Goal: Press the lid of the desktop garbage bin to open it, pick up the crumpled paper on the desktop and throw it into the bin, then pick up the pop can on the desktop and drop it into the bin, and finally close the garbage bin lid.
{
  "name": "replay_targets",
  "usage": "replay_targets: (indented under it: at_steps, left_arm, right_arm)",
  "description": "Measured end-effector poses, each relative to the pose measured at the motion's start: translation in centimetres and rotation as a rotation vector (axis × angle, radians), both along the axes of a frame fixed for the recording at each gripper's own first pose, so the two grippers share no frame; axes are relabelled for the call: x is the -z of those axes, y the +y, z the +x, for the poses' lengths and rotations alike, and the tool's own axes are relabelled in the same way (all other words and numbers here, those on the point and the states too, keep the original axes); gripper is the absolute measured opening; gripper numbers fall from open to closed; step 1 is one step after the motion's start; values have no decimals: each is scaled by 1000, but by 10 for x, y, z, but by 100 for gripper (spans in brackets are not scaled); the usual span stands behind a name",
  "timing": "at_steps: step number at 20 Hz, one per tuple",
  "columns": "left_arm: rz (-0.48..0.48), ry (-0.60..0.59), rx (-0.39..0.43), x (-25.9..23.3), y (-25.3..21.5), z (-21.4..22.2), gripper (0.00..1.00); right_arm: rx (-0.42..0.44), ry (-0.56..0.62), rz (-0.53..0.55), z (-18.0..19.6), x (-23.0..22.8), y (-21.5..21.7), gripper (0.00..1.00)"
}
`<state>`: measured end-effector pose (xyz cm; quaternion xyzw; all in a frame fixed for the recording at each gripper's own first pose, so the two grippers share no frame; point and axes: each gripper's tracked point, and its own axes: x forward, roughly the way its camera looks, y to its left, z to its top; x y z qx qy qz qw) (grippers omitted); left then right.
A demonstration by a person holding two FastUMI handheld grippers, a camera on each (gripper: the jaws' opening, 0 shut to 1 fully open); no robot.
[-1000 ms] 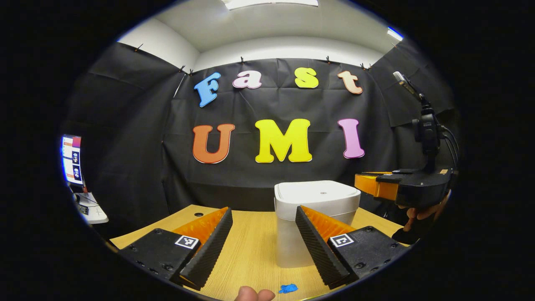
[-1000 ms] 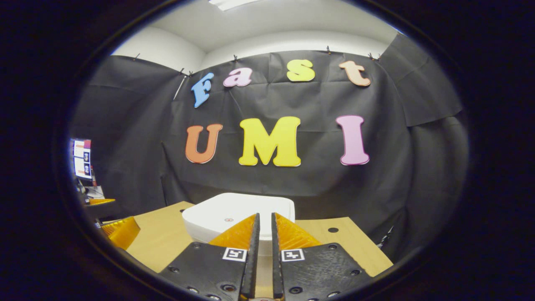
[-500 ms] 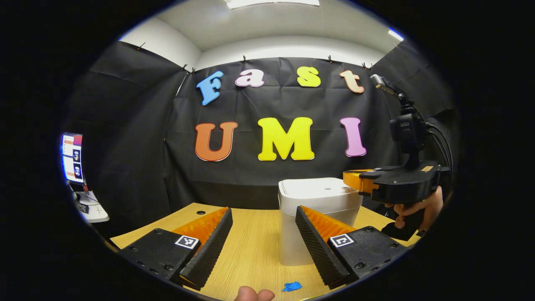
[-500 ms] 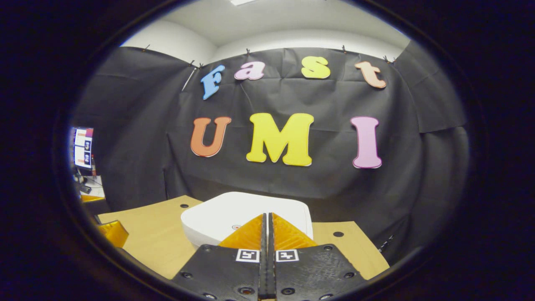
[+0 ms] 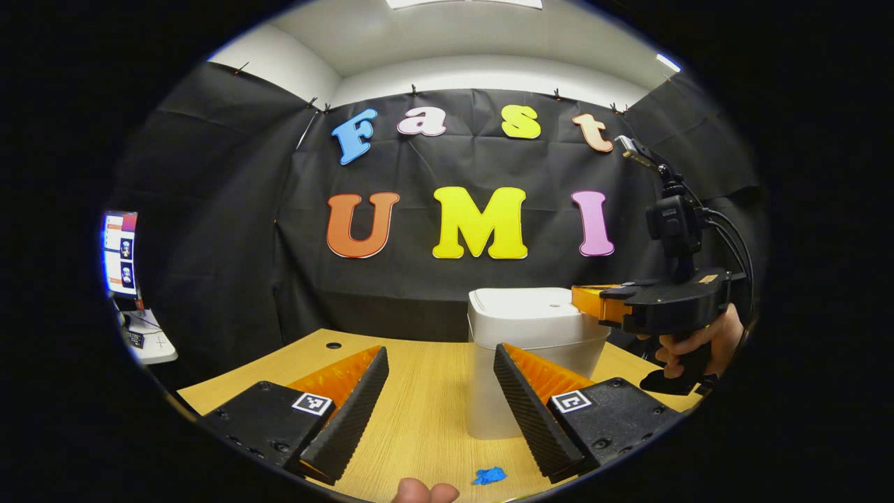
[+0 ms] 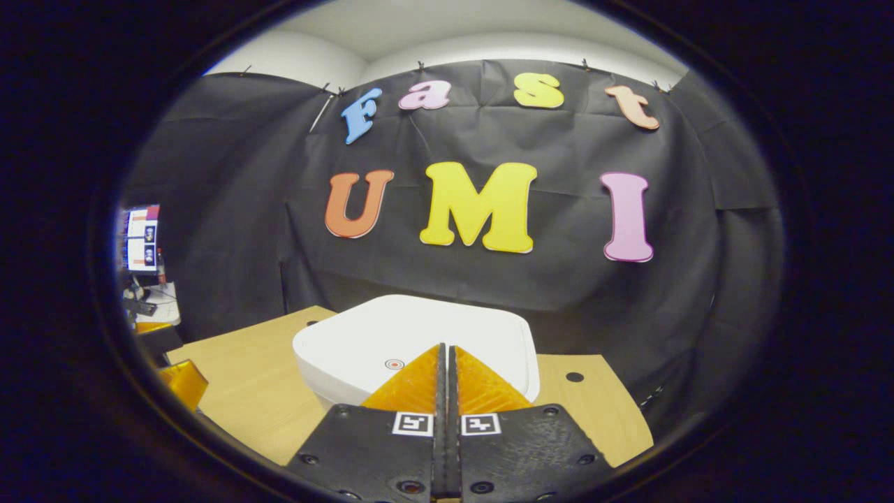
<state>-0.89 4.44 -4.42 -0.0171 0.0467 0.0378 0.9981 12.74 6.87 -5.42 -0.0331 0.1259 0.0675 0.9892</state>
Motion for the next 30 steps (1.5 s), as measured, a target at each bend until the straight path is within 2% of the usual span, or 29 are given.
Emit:
replay_targets:
  at_steps: [4, 7, 8, 9, 18, 23, 30]
  left_arm:
    - [-12, 21, -12, 8, 4, -1, 98]
    - [-14, 26, -12, 9, 2, 0, 98]
    - [-18, 28, -8, 10, -1, 0, 98]
    - [-20, 29, -7, 11, -2, 0, 98]
    - [-20, 40, 1, 17, -8, 3, 98]
    - [-13, 65, 24, 32, -21, 0, 98]
    - [-28, 155, 83, 80, -50, -8, 98]
  right_arm:
    - [20, -100, 22, -4, -25, -5, 3]
    - [17, -183, 28, -12, -48, -3, 87]
    - [18, -208, 21, -14, -55, -4, 88]
    - [22, -230, 14, -15, -60, -7, 95]
    - [43, -230, 65, -25, -62, -20, 97]
    - [14, -234, 109, -63, -50, -30, 95]
    - [62, -244, 129, -117, -13, -67, 97]
